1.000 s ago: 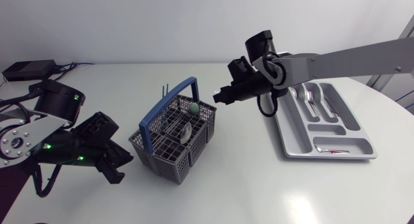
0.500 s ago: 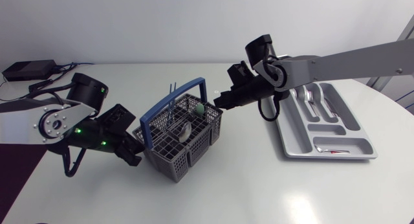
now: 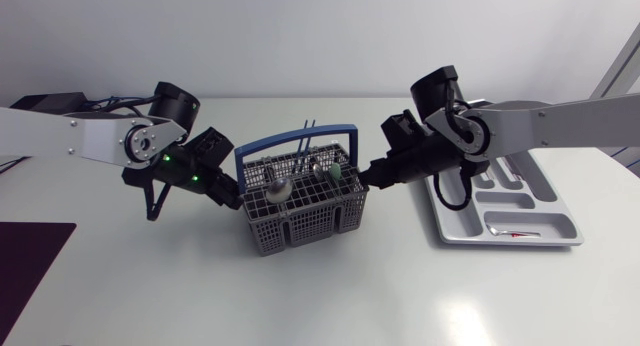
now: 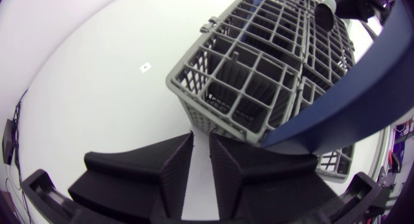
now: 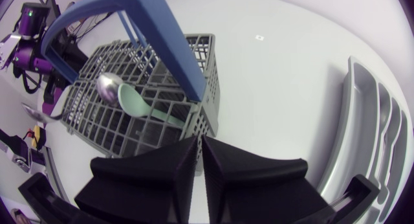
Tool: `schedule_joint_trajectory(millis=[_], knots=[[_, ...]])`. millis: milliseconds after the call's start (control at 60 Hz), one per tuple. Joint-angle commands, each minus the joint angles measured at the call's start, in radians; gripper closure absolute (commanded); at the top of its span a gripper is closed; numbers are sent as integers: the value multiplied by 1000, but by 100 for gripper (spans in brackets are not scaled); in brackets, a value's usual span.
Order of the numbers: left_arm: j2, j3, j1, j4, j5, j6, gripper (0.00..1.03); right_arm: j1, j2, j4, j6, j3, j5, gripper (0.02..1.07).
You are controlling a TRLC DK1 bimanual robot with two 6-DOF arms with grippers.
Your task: Unload the cutlery basket into the drawer organizer.
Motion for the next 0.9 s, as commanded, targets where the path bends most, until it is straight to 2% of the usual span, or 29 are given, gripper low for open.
schedule_joint_trajectory(millis=[0,200,300,483,683,883], knots=[[50,98,-50,48,56,-20,82,49,-9,-25,0,-55,-62,93],[111,176,-41,48,66,-14,81,62,-31,-28,17,-60,-35,93],[122,182,-27,51,73,-8,81,73,-31,-19,26,-52,15,93],[54,95,27,46,135,9,81,72,-28,2,30,-61,27,93],[-65,-13,10,39,137,15,81,68,-29,10,36,-43,42,93],[-127,-62,-13,20,137,12,81,73,-57,22,34,-72,133,92]])
